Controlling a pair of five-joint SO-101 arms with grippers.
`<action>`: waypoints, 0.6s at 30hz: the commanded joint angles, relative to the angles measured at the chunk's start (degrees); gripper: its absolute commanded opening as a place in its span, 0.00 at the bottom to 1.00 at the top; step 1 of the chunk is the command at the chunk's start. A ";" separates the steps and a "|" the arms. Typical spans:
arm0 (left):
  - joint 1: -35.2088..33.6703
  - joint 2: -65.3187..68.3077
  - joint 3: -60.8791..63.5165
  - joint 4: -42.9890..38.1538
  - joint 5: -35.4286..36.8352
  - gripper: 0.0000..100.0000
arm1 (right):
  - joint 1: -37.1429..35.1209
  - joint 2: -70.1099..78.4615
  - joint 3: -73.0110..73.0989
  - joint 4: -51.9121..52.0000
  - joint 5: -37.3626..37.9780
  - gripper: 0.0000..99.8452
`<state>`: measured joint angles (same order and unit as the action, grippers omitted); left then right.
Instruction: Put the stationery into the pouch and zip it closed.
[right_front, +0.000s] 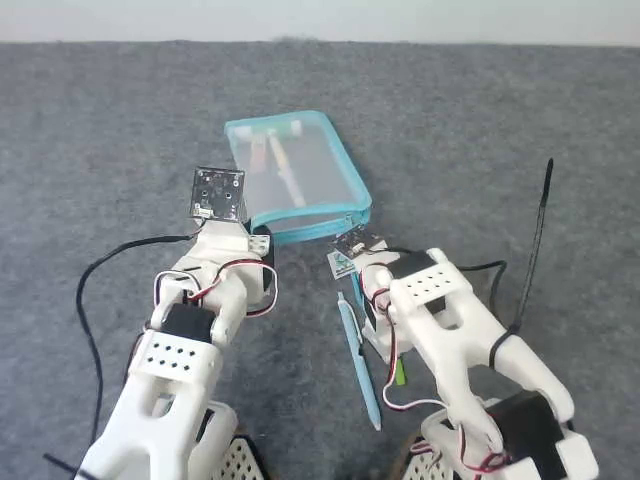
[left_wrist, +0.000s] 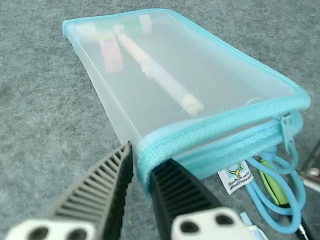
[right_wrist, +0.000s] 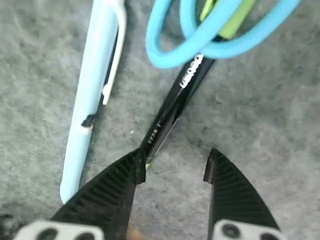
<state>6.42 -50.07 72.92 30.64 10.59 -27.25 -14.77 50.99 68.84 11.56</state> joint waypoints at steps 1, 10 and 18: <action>0.00 -1.23 -2.07 -2.11 -0.53 0.01 | 0.22 -2.33 1.67 -5.05 -5.36 0.20; 0.18 -1.23 -2.07 -2.11 -0.53 0.01 | 2.15 -5.05 -0.88 -2.86 -8.88 0.20; 0.09 -1.23 -2.07 -2.11 -0.53 0.01 | -1.98 -2.24 2.11 -4.18 -8.88 0.20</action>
<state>6.42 -50.07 72.92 30.64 10.59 -27.69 -17.93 52.57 65.93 3.30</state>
